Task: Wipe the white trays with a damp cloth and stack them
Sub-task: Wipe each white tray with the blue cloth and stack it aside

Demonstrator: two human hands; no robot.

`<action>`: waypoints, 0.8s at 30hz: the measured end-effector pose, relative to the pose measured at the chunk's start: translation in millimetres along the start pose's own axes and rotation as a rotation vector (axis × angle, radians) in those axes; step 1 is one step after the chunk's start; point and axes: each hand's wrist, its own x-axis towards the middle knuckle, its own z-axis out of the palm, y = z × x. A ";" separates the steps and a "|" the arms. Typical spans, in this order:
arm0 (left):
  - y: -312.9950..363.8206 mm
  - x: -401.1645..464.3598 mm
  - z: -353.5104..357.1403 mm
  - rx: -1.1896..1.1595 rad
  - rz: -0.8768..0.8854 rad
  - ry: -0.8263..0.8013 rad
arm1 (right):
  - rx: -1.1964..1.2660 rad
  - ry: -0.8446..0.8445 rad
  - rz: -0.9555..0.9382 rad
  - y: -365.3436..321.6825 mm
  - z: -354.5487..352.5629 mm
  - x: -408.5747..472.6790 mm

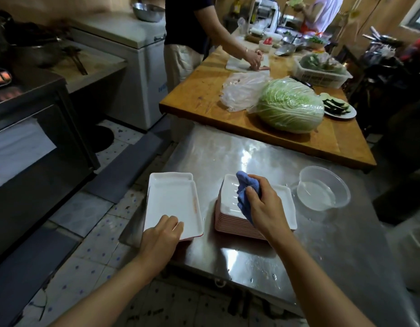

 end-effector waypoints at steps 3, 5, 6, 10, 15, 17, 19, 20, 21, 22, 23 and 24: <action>-5.0 -1.5 11.6 0.035 -0.010 -0.051 | -0.002 0.009 0.018 4.5 -3.7 0.6; -9.0 -1.0 16.9 0.039 -0.002 -0.076 | -0.006 0.011 0.025 6.3 -6.5 1.0; -11.1 -0.1 19.0 0.034 0.009 -0.083 | -0.006 0.012 0.028 6.9 -7.7 0.7; -18.1 7.3 22.1 0.017 0.028 -0.119 | 0.078 0.032 0.048 7.8 -12.7 -1.3; -27.9 13.9 33.9 0.016 -0.097 -0.268 | 0.111 0.062 0.083 12.8 -20.0 -1.9; -28.3 16.6 39.9 0.065 -0.108 -0.328 | 0.109 0.074 0.081 14.5 -23.2 -2.2; -22.4 25.3 41.6 0.070 -0.157 -0.326 | 0.106 0.092 0.091 19.2 -26.8 -1.8; -17.0 32.1 41.9 0.031 -0.207 -0.294 | 0.107 0.099 0.100 22.4 -28.5 -1.3; -9.8 40.6 42.0 -0.051 -0.266 -0.239 | 0.100 0.104 0.108 25.7 -29.8 -0.7; -1.3 50.1 41.4 -0.160 -0.326 -0.177 | 0.076 0.107 0.115 28.5 -30.9 -0.5; 8.0 60.6 39.9 -0.276 -0.381 -0.132 | 0.054 0.110 0.117 30.8 -31.9 -0.1; 17.5 71.5 38.2 -0.384 -0.432 -0.112 | 0.039 0.119 0.121 33.2 -32.4 0.3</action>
